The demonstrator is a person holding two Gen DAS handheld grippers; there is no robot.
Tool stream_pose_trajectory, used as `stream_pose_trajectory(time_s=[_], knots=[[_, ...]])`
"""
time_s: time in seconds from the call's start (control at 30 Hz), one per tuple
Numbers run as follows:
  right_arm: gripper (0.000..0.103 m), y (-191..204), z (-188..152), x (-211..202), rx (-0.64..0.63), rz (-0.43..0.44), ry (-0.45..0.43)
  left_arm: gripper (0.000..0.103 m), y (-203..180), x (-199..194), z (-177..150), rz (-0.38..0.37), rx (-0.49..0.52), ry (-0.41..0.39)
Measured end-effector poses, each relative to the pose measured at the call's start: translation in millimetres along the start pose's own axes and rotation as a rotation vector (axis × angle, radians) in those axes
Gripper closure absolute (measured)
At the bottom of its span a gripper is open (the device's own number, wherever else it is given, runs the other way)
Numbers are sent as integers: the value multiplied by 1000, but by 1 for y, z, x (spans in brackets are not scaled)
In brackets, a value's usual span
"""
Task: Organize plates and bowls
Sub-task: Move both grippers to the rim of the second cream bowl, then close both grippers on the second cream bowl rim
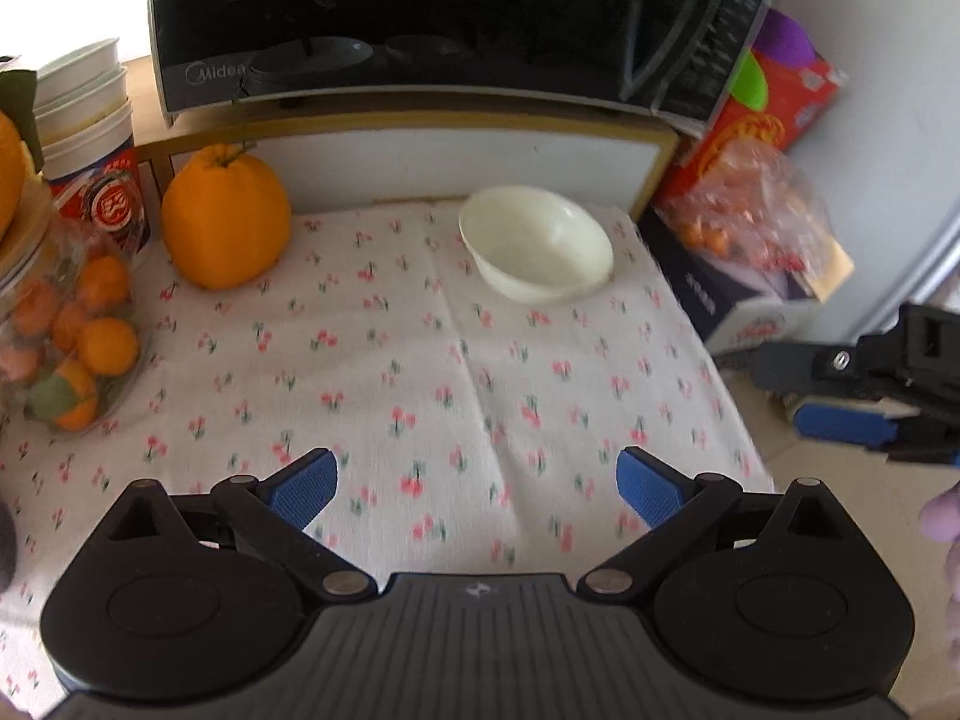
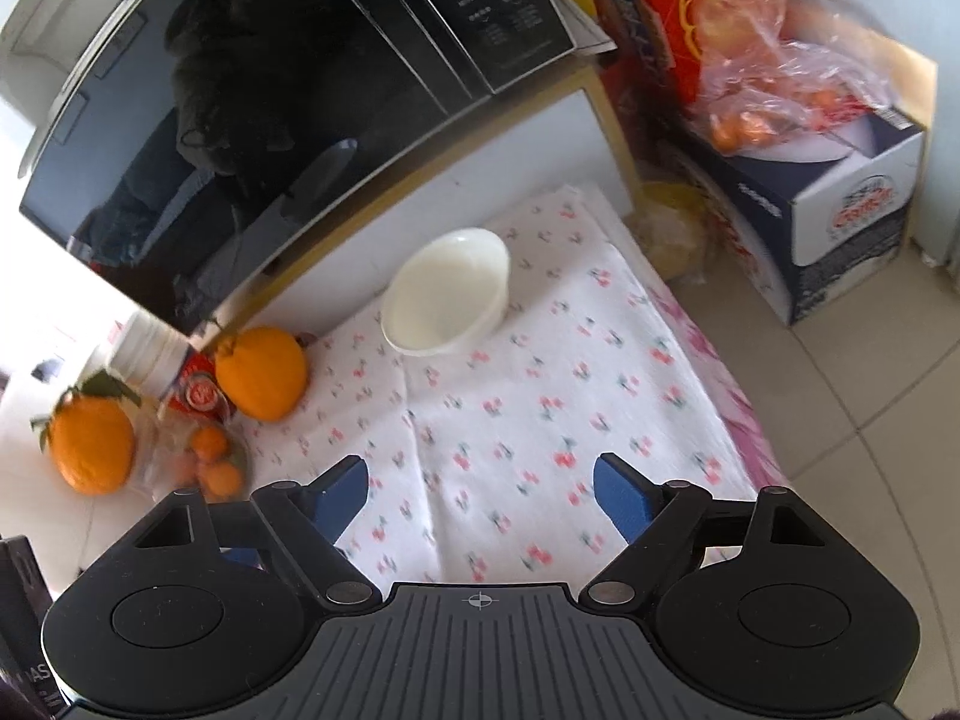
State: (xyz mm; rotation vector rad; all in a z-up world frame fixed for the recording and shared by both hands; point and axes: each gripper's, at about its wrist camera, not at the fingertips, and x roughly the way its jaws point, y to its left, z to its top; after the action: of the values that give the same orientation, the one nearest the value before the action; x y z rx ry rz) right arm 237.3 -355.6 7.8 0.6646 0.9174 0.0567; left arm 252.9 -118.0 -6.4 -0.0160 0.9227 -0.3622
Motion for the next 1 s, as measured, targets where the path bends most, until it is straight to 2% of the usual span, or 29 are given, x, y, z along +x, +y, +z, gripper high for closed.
stream_pose_trajectory(time_s=[0.17,0.27,0.33,0.43,0.6,0.8,0.87,0.93,1.0], knots=[[19,-7,26,34,52,62,-1,3,2,20,24,-12,-21,-25],[19,-20,33,55,96,148,-15,5,6,36,36,-32,-43,-47],[19,-30,39,73,136,203,7,7,10,48,42,-44,-66,-60],[19,-38,50,89,164,251,0,18,15,67,51,-71,-97,-57],[20,-39,59,109,166,268,-19,34,20,90,64,-85,-112,-76],[40,-41,60,125,156,268,-32,55,23,105,68,-84,-127,-90],[45,-43,60,127,163,255,-39,60,22,106,67,-76,-132,-93],[57,-45,59,129,173,248,-49,63,22,107,66,-75,-139,-105],[63,-48,59,130,183,245,-57,68,22,108,65,-80,-143,-120]])
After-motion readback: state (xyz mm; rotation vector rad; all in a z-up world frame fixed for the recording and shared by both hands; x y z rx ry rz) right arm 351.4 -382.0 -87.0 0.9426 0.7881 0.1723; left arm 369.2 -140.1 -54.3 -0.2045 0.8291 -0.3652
